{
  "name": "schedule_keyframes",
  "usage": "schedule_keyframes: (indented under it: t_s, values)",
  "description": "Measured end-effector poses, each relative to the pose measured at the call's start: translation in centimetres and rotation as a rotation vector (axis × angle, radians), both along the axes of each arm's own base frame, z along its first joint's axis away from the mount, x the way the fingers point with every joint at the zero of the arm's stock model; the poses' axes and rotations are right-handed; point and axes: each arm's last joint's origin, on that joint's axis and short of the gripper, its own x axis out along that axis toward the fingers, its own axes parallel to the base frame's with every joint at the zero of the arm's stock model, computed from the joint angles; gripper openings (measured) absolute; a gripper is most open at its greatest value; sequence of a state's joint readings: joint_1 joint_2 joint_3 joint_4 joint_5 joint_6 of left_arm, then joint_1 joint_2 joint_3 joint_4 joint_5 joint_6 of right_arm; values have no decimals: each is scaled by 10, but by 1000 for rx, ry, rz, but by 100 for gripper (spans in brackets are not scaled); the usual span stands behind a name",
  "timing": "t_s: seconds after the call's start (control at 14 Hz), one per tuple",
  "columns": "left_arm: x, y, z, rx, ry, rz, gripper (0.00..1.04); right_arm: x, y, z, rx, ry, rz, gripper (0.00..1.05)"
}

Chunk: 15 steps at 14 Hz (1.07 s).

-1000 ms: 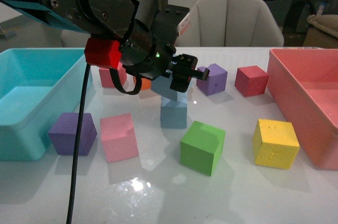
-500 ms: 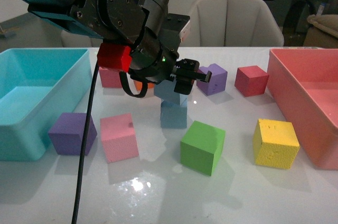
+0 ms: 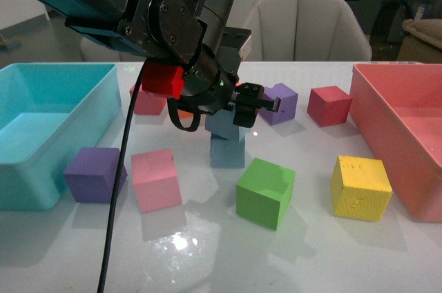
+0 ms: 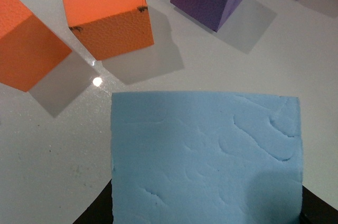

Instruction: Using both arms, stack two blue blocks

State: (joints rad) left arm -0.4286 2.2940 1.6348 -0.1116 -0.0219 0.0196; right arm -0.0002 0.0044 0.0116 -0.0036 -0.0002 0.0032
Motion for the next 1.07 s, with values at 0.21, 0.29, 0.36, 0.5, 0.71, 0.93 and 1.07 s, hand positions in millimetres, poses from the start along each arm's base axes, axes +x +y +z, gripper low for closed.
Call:
schedule_keyframes:
  t_s: [0.21, 0.29, 0.36, 0.5, 0.71, 0.93, 1.07]
  values:
    - [0, 1, -4, -12, 22, 15, 54, 0, 0, 0, 0, 0, 0, 98]
    - [1, 3, -5, -14, 23, 19, 68, 0, 0, 0, 0, 0, 0, 98]
    - [2, 4, -5, -15, 23, 22, 79, 0, 0, 0, 0, 0, 0, 98]
    - [2, 3, -4, -32, 22, 33, 100, 0, 0, 0, 0, 0, 0, 98]
    - [4, 3, 2, -69, -14, 45, 98, 0, 0, 0, 0, 0, 0, 98]
    - [-17, 23, 64, -225, -177, 50, 98, 0, 0, 0, 0, 0, 0, 98]
    - [-62, 51, 111, -318, -370, 52, 98, 0, 0, 0, 0, 0, 0, 98]
